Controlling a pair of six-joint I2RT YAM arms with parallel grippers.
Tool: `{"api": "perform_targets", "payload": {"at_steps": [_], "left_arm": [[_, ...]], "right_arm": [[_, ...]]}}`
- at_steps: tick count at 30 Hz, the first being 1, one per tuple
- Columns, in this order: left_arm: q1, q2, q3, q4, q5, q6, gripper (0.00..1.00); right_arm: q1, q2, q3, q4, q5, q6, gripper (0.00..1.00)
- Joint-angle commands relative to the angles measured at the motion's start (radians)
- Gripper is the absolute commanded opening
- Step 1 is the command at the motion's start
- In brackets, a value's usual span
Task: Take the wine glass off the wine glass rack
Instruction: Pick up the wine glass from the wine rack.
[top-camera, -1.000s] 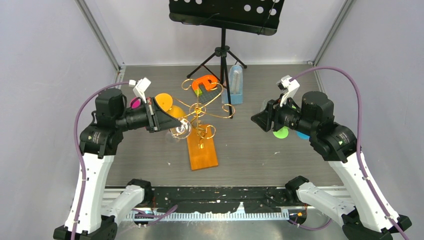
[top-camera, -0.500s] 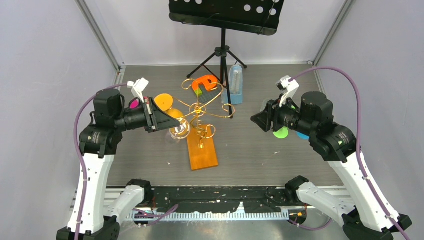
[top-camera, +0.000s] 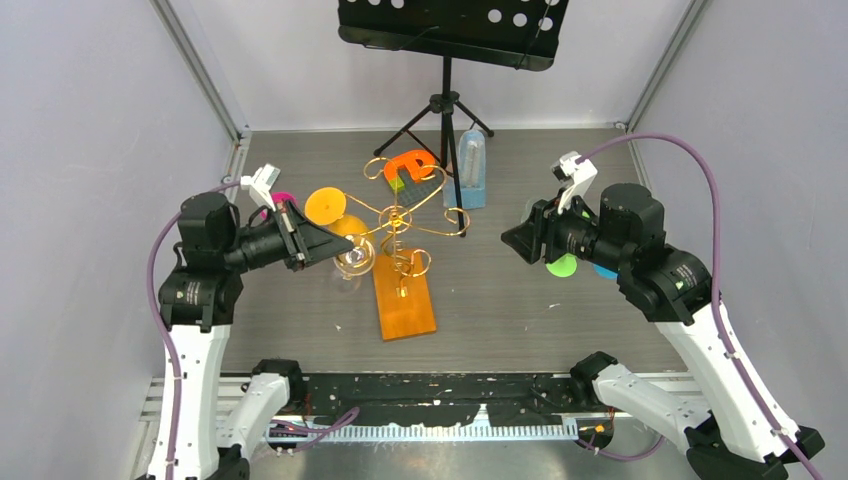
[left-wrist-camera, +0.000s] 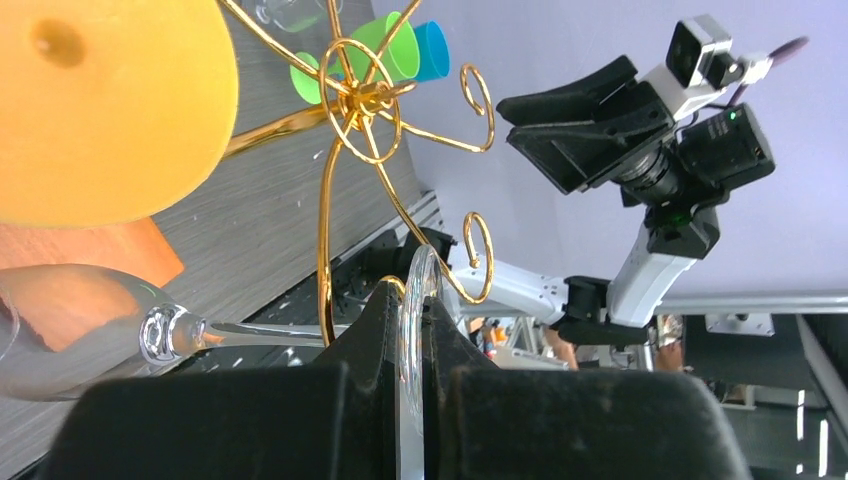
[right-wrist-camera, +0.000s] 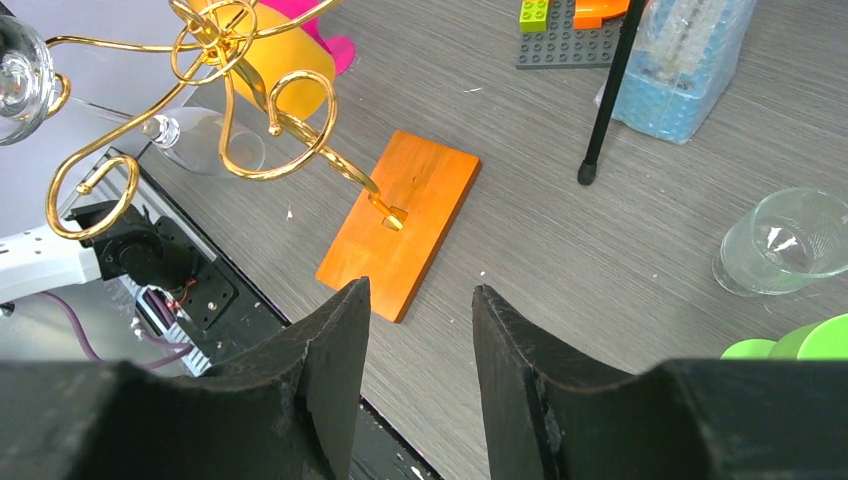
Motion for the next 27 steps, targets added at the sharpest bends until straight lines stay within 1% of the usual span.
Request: {"api": "perform_targets", "payload": {"at_steps": [1, 6, 7, 10, 20, 27], "left_arm": [[0.031, -0.038, -0.043, 0.192, 0.034, -0.135, 0.00], [0.042, -0.079, -0.111, 0.325, 0.005, -0.260, 0.00], [0.068, -0.087, -0.120, 0.341, -0.003, -0.280, 0.00], [0.081, -0.110, -0.144, 0.377, -0.027, -0.324, 0.00], [0.110, -0.147, -0.167, 0.364, -0.072, -0.358, 0.00], [0.111, -0.161, -0.184, 0.384, -0.039, -0.371, 0.00]], "right_arm": [[0.007, 0.007, 0.040, 0.030, 0.022, 0.005, 0.48], [0.009, 0.009, 0.049, 0.025, 0.027, -0.001, 0.48], [0.008, 0.009, 0.050, 0.025, 0.028, -0.002, 0.48], [0.009, 0.009, 0.046, 0.025, 0.029, -0.002, 0.48], [0.010, 0.011, 0.050, 0.021, 0.033, -0.011, 0.48], [0.011, 0.015, 0.045, 0.020, 0.030, -0.012, 0.48]]}}
